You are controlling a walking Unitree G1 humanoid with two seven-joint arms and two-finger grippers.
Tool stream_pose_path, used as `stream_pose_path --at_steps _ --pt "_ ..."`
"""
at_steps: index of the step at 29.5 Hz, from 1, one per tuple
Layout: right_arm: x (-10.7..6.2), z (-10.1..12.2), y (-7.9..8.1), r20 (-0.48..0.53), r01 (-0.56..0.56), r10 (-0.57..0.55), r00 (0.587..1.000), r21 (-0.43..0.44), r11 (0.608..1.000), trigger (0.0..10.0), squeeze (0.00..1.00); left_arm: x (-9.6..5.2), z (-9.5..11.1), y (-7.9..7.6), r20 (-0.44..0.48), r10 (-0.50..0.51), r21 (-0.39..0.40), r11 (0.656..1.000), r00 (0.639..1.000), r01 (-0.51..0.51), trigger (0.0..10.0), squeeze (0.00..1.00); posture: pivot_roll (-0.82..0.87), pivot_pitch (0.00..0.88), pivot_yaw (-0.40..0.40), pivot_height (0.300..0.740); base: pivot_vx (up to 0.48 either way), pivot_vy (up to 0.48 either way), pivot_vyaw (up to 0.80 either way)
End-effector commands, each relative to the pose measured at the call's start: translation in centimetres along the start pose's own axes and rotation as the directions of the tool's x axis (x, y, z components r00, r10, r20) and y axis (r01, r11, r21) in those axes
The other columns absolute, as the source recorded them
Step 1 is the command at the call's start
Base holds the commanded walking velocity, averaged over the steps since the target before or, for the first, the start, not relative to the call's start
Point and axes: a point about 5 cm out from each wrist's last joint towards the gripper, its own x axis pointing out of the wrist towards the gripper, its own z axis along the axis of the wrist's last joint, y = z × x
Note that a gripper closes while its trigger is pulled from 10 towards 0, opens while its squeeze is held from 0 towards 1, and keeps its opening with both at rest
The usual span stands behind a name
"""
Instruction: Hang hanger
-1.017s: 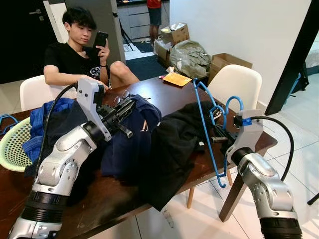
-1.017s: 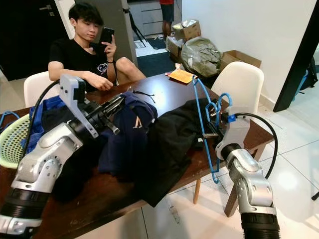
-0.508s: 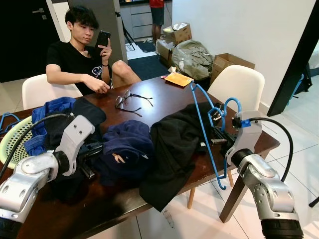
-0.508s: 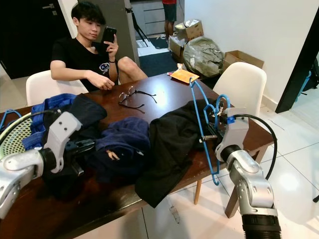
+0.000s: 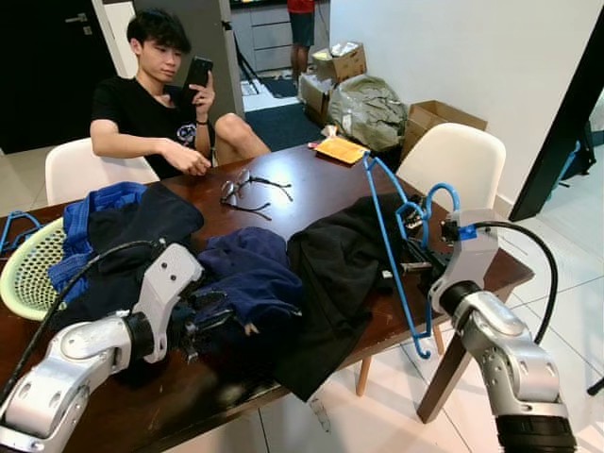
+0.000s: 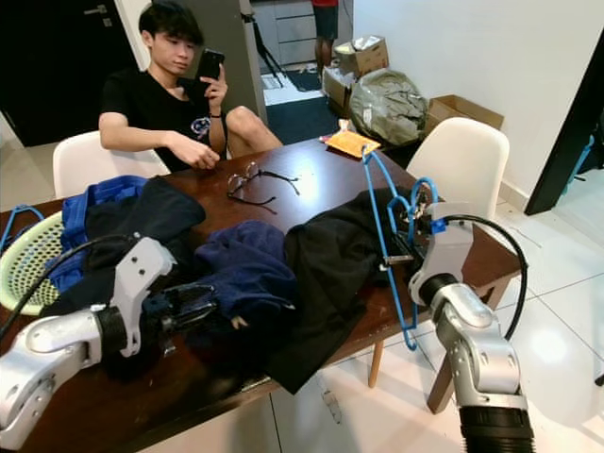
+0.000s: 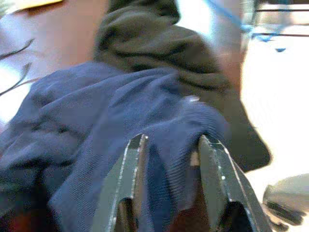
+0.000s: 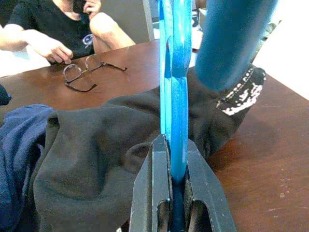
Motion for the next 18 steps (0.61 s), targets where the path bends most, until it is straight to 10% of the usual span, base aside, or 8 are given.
stream_pose_path --at_steps 1,18 --pt "-0.2 -0.3 0.3 -0.014 -0.009 0.009 1.000 -0.001 1.000 10.0 0.00 -0.3 0.3 -1.1 0.002 -0.089 0.065 0.994 0.996 0.089 10.0 0.00 0.04 0.001 0.047 0.740 0.000 0.000 0.00" --pt "-0.1 -0.2 0.1 -0.017 -0.008 0.008 1.000 -0.004 1.000 10.0 0.00 -1.9 -1.7 -2.2 -0.232 -0.206 0.266 0.926 0.951 0.266 10.0 0.00 0.04 0.007 0.040 0.740 0.000 0.000 0.00"
